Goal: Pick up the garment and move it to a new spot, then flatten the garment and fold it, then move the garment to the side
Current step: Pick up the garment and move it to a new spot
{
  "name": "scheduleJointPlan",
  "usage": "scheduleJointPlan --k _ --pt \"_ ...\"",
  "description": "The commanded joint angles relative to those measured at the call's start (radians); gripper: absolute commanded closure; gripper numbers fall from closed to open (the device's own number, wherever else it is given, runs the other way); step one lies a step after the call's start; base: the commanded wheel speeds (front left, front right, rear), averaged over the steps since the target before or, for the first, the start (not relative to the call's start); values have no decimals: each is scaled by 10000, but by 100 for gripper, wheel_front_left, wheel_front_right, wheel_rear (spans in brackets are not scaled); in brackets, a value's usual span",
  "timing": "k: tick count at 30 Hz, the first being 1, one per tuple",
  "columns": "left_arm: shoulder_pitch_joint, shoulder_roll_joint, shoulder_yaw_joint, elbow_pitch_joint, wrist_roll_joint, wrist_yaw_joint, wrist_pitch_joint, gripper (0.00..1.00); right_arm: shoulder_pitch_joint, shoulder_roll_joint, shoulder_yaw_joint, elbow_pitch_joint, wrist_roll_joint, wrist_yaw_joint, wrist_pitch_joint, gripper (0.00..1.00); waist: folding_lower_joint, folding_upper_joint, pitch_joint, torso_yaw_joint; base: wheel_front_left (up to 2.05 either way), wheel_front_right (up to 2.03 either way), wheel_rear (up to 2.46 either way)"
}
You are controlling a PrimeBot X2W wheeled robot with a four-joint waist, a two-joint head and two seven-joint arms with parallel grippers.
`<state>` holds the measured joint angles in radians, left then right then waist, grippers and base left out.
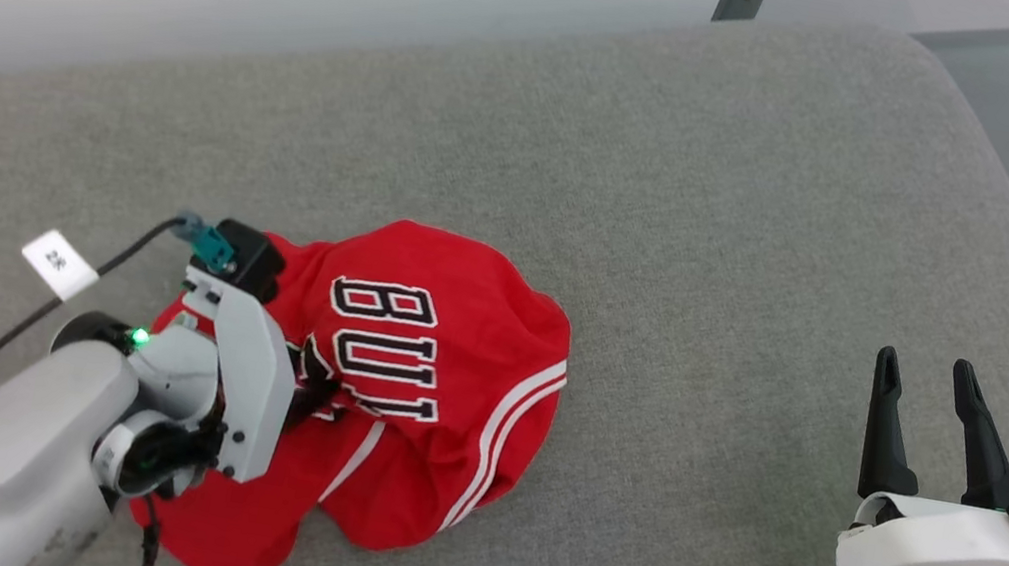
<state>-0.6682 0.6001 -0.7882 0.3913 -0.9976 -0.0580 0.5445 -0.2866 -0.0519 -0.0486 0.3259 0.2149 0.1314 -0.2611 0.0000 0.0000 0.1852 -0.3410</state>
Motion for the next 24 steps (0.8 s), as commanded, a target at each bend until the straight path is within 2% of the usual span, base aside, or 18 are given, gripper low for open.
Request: scheduleJointPlan --k 1,6,10,15,20,24 --pt "-135 -23 32 41 -19 -63 -79 0 63 21 28 18 -120 -14 -48 0 0 0 -222 142 0 0 0" --pt "-217 99 189 -172 -37 -99 -321 0 203 -143 78 47 -164 -14 -50 0 0 0 -672 462 0 0 0" --pt "0 348 483 -626 5 54 -870 0 375 -316 176 30 -115 -14 -26 0 0 0 -1074 792 0 0 0" --pt "659 786 994 -1313 3 289 -2015 0 569 -571 327 61 35 -14 56 0 0 0 -1621 1244 0 0 0" --pt "1598 1301 1608 -2079 159 810 -3441 0 757 -764 425 -24 174 -14 107 0 0 0 -1932 1723 0 0 0" --pt "2189 1579 2027 -2281 82 878 -4381 0 876 -848 438 -89 235 -14 121 0 0 0 -2044 2029 0 0 0"
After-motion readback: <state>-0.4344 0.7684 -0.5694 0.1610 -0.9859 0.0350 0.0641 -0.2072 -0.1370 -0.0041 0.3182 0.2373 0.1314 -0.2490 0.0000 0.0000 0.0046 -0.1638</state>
